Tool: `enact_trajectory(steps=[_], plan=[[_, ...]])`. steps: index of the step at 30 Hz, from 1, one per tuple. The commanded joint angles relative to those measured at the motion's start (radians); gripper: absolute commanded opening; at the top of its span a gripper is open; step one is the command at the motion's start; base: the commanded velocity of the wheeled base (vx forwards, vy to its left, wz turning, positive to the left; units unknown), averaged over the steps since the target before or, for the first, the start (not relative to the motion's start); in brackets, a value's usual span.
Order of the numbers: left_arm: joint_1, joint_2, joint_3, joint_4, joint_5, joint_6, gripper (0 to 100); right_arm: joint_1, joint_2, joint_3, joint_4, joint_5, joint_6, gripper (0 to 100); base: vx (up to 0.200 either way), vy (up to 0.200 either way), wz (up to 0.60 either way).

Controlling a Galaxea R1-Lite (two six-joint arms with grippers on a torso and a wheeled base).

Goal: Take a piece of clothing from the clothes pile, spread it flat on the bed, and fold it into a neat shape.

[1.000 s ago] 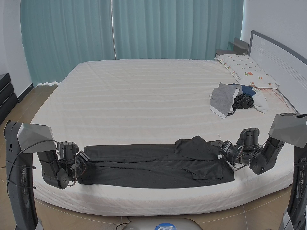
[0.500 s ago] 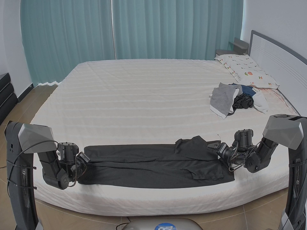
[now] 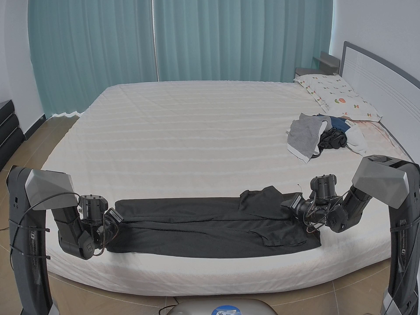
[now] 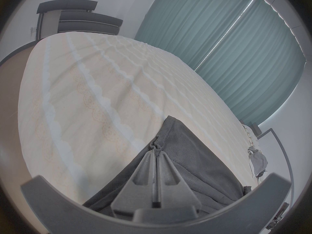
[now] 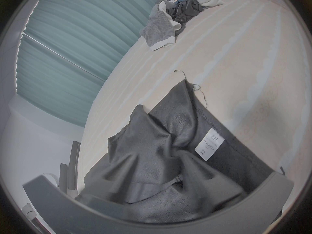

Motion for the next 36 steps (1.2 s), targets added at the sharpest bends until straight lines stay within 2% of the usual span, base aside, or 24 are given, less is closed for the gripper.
enact_trajectory(steps=[1,10,30,31,36], plan=[[0.0,0.002,-0.006,0.0,0.0,0.0,0,-0.002,0.003,0.006,0.003,-0.023,-0.001,0,0.0,0.0,0.0],[0.0,-0.004,-0.012,-0.002,0.001,0.004,0,-0.046,-0.054,0.09,-0.007,-0.029,-0.009,0,0.0,0.0,0.0],[0.003,-0.008,0.003,-0.003,0.004,0.02,0,-0.029,-0.059,0.193,-0.071,-0.029,-0.089,0,0.0,0.0,0.0],[0.005,-0.009,0.004,-0.003,0.004,0.018,100,-0.029,-0.06,0.193,-0.071,-0.029,-0.095,100,0.0,0.0,0.0],[0.006,-0.027,0.024,-0.003,0.0,0.015,100,-0.046,-0.137,0.193,-0.07,-0.018,-0.098,100,0.0,0.0,0.0]])
